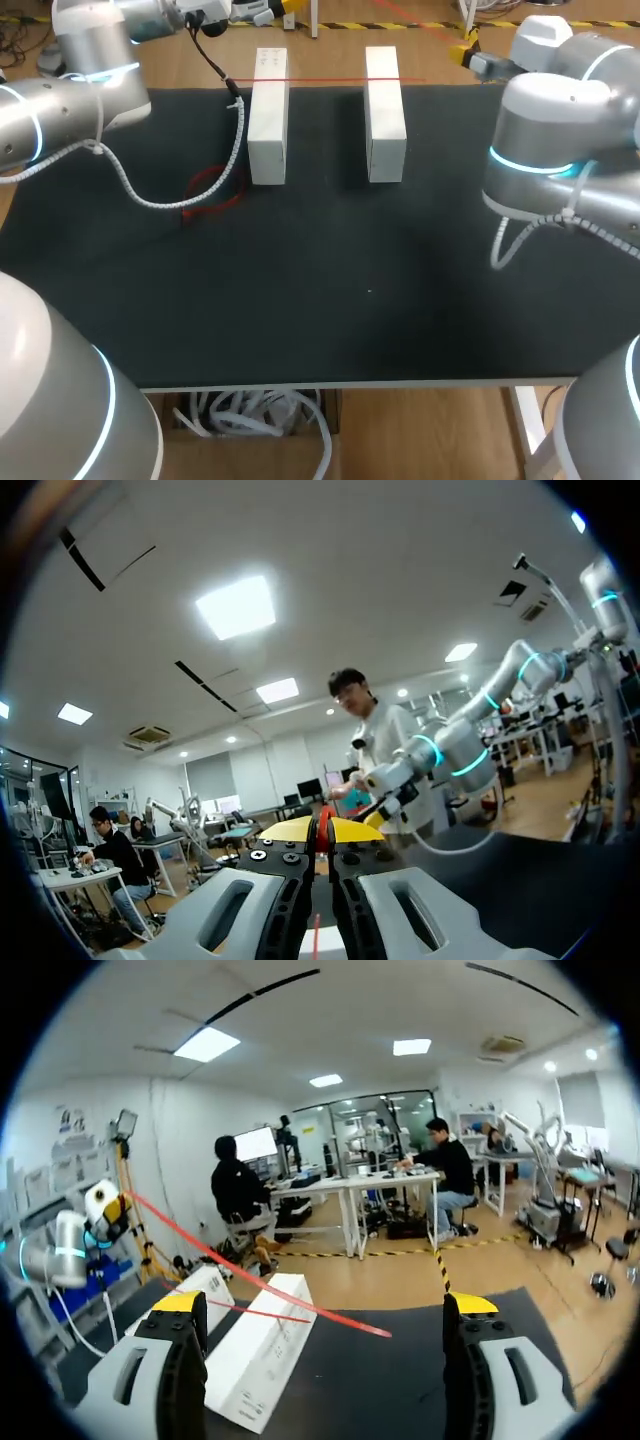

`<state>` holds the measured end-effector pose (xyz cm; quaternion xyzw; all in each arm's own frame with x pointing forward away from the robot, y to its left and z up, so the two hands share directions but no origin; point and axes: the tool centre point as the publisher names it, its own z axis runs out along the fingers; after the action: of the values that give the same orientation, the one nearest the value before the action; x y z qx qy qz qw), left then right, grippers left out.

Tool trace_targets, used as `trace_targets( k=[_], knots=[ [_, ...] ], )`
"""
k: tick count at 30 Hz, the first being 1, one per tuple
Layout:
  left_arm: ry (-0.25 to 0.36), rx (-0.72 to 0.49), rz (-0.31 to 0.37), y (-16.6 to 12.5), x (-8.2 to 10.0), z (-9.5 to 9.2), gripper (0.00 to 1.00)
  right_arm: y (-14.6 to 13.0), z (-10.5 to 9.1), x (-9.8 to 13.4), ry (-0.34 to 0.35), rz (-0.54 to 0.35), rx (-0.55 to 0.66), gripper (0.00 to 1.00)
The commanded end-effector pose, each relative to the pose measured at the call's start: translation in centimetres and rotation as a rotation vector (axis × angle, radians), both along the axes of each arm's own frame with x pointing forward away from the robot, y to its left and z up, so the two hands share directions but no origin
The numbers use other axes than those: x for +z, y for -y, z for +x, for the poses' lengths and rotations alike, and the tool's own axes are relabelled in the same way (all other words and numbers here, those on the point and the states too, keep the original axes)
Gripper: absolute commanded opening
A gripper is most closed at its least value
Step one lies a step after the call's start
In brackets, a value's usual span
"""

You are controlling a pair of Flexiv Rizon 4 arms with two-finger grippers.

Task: Grab the tape and strap the tape.

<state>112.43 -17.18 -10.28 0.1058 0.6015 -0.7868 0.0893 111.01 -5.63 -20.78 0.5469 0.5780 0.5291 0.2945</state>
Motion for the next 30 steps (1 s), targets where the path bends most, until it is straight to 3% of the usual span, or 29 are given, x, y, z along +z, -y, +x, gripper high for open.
trace_targets(
  k=[1,9,13,15,20,26,27,30],
  knots=[
    [0.003,-0.001,-0.003,0.0,-0.1,0.1,0.0,-0.2,0.2,0.1,-0.096,0.23,-0.088,1.0],
    [0.003,-0.001,-0.003,0.0,-0.1,0.1,0.0,-0.2,0.2,0.1,-0.096,0.23,-0.088,1.0],
    [0.003,-0.001,-0.003,0.0,-0.1,0.1,0.0,-2.9,-0.3,1.6,-0.175,0.386,-0.092,1.0],
    [0.003,-0.001,-0.003,0.0,-0.1,0.1,0.0,-3.2,-0.4,1.9,-0.269,0.429,-0.11,1.0],
    [0.003,-0.001,-0.003,0.0,-0.1,0.1,0.0,-4.2,-0.4,0.8,-0.465,0.456,-0.22,1.0],
    [0.003,-0.001,-0.003,0.0,-0.1,0.1,0.0,-6.0,-0.1,1.0,-0.492,0.551,-0.191,1.0],
    [0.003,-0.001,-0.003,0.0,-0.1,0.1,0.0,-6.4,0.2,1.4,-0.501,0.61,-0.135,1.0],
    [0.003,-0.001,-0.003,0.0,-0.1,0.1,0.0,-7.3,0.7,1.9,-0.511,0.658,-0.026,1.0]
  ],
)
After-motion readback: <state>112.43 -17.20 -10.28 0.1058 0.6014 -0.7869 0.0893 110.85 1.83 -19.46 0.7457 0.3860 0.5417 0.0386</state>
